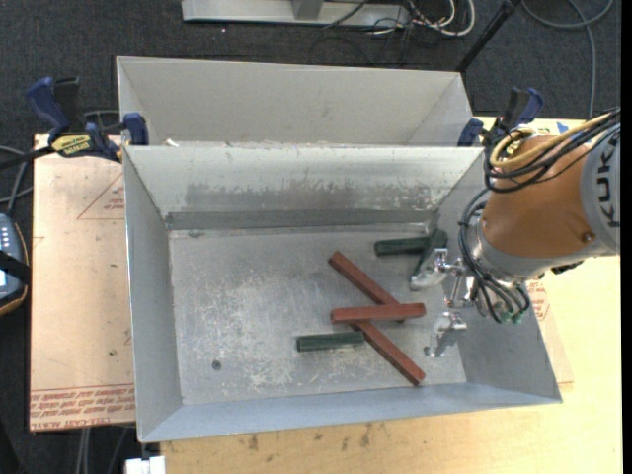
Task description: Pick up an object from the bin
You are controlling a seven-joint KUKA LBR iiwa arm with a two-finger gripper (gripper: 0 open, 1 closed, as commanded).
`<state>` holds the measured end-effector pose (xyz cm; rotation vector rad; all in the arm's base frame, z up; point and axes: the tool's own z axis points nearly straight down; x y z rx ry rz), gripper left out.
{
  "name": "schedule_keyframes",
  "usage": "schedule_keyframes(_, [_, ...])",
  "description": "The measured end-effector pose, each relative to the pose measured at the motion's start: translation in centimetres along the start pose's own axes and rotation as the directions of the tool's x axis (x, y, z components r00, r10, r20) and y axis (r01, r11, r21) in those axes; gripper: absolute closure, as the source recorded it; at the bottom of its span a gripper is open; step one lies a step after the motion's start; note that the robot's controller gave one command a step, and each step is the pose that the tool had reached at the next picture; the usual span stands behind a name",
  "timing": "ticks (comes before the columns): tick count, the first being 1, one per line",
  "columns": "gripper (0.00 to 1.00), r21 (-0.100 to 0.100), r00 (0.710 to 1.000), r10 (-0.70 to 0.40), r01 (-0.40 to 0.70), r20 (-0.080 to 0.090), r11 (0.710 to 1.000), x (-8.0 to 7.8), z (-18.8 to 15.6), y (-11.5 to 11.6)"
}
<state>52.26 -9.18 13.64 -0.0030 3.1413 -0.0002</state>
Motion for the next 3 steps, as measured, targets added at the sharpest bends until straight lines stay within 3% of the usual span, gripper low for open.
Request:
schedule_keyframes(1, [1.0,-0.001,0.997,0.073,-0.073,0.018,0.997,-4.3,5.8,1.5])
schedule_keyframes(2, [1.0,0.0,0.997,0.073,-0.073,0.018,0.997,-4.3,5.8,1.5])
schedule_keyframes(3, [1.0,0.001,1.0,0.025,-0.025,0.007,1.0,-5.4,-7.6,1.7])
